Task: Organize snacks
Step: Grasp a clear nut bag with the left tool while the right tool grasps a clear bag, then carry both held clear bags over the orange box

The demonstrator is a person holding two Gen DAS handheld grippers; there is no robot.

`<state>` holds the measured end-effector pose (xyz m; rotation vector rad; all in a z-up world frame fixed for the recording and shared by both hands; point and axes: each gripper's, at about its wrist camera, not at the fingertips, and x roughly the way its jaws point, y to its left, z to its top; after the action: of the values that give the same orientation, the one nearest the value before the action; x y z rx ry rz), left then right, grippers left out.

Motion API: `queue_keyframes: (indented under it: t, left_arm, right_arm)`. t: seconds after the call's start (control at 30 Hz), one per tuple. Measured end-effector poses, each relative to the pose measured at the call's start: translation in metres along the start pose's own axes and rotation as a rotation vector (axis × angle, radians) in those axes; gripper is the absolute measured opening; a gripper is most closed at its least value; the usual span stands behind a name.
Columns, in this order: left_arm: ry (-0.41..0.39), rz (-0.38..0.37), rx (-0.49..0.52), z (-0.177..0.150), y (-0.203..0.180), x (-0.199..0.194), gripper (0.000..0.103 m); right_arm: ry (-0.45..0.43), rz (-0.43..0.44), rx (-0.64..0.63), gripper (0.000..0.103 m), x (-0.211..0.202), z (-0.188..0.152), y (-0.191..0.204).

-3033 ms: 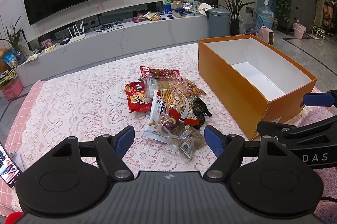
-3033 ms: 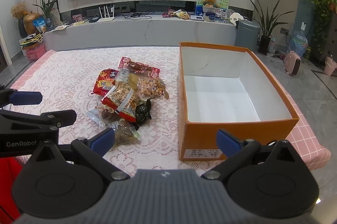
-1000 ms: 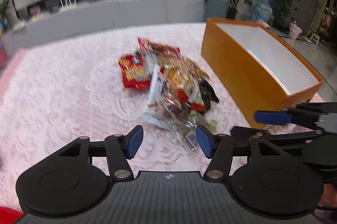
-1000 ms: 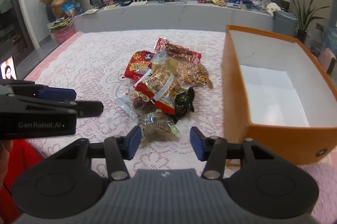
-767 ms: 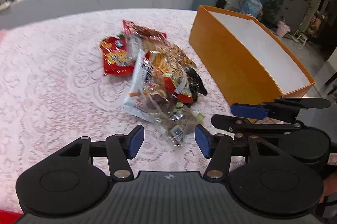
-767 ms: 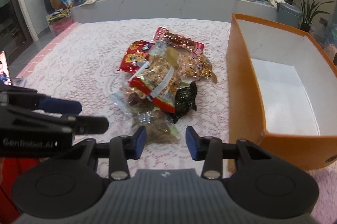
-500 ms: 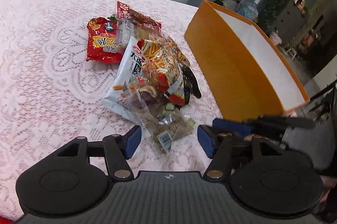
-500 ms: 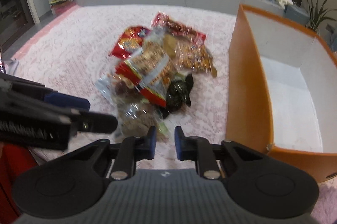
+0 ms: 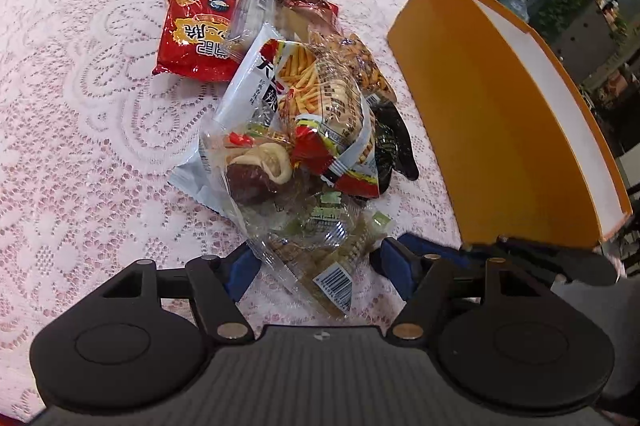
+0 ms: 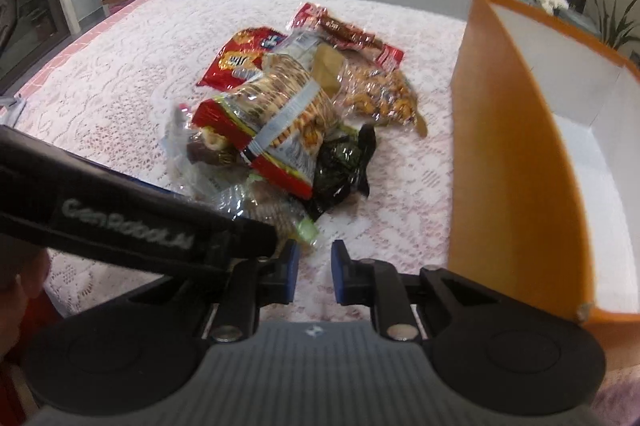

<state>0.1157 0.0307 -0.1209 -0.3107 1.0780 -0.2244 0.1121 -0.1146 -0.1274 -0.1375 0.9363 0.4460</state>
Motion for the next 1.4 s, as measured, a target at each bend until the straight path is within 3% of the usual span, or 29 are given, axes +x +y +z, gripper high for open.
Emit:
queue_keyframes:
  t: [0.37, 0.63, 0.93, 1.0, 1.23, 1.4]
  left_arm:
    - [-0.02, 0.038, 0.035, -0.001, -0.009, -0.001, 0.051]
    - [-0.008, 0.079, 0.094, -0.013, -0.002, -0.033, 0.05]
    - [-0.07, 0.098, 0.057, -0.019, 0.018, -0.086, 0.05]
    - [-0.084, 0.103, 0.044, -0.019, 0.023, -0.095, 0.05]
    - [-0.111, 0.145, -0.047, -0.02, 0.053, -0.108, 0.05]
    - [-0.14, 0.179, -0.079, -0.017, 0.065, -0.109, 0.05]
  right_arm:
    - [0.005, 0.003, 0.008, 0.016, -0.002, -0.002, 0.0]
    - [-0.024, -0.013, 0.017, 0.019, -0.019, 0.001, -0.002]
    - [-0.056, 0.076, -0.005, 0.024, -0.024, 0.015, 0.017]
    - [-0.056, 0.088, -0.024, 0.032, -0.021, 0.017, 0.025]
    - [-0.032, 0.12, -0.07, 0.042, -0.011, 0.02, 0.047]
    - [-0.035, 0.143, -0.021, 0.055, -0.003, 0.029, 0.051]
